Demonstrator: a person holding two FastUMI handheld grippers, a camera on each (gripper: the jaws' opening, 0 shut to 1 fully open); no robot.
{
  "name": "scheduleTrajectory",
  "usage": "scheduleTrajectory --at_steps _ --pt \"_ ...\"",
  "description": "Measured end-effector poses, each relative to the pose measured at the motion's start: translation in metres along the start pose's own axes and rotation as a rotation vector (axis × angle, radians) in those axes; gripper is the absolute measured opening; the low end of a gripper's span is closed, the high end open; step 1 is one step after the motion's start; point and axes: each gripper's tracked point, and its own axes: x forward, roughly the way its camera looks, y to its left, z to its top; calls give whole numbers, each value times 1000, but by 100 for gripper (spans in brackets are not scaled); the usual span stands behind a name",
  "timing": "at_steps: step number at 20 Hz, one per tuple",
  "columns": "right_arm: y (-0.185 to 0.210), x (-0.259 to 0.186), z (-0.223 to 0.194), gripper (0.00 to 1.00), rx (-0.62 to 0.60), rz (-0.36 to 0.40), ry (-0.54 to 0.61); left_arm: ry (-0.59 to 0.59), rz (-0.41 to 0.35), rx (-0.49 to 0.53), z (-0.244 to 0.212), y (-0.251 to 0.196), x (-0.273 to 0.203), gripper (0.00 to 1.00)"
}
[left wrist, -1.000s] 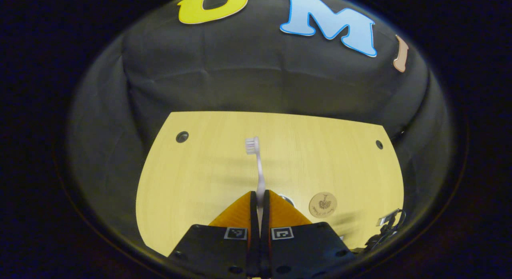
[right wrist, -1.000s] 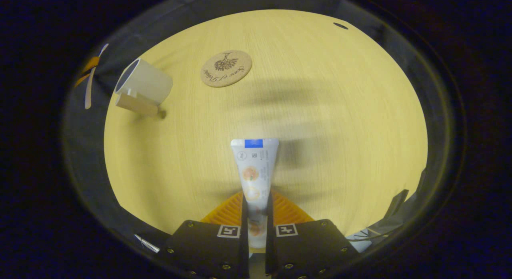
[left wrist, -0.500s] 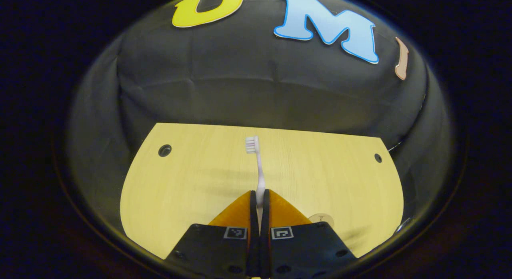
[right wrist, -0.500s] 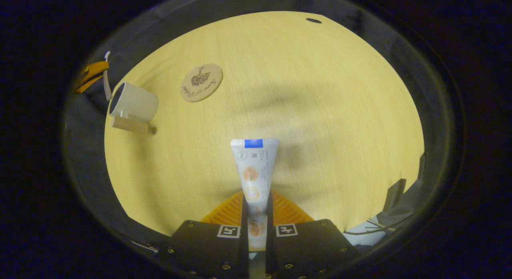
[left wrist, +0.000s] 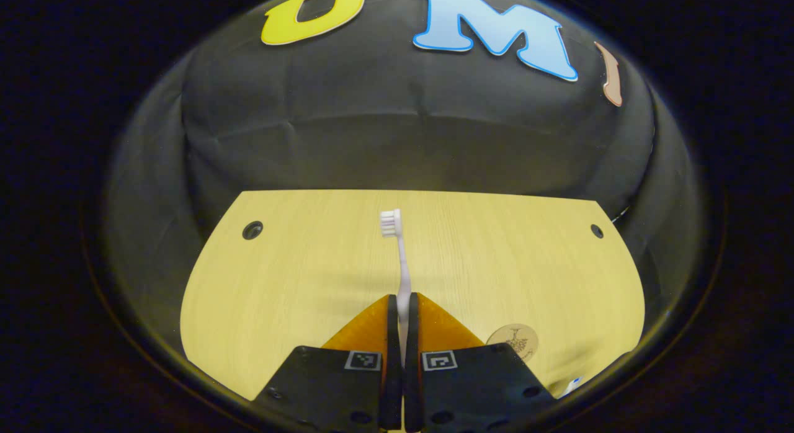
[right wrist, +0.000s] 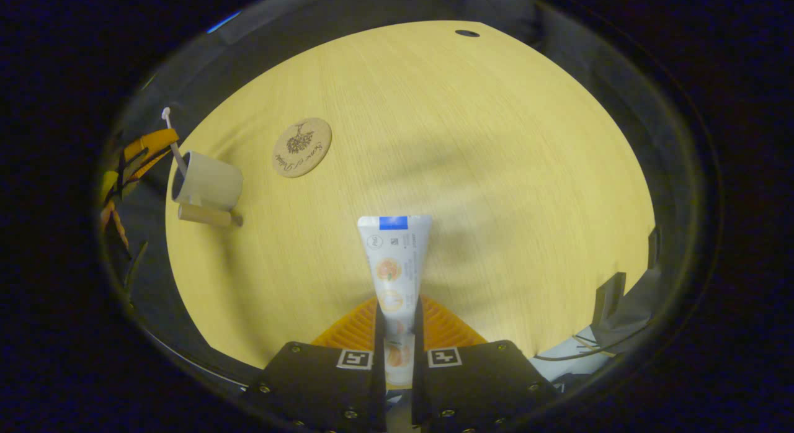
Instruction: Put the toothbrush and toothpaste on the desktop into the cup, then pick up the cup and place it on the coaster on the desktop.
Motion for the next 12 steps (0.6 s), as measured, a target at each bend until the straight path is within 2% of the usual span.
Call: scheduleTrajectory --at_steps 2,5,6,8,10,12 --pt "0 -1 2 17 0 3 -4 4 3 -1 -7 0 1 10" --pt "3 -3 4 17 0 9 -12 7 -9 -9 -16 -3 0 16" --pt "4 -4 6 17 0 12 -15 8 -11 -10 -17 -3 -2 12" --pt "7 -8 10 17 -1 18 -29 10 -26 -20 -20 -5 -6 17" --pt "11 -13 17 17 -1 30 -45 12 -27 -23 -24 -2 -9 35" --pt "19 -19 26 17 -5 45 -69 10 -33 -20 -25 -3 -16 44"
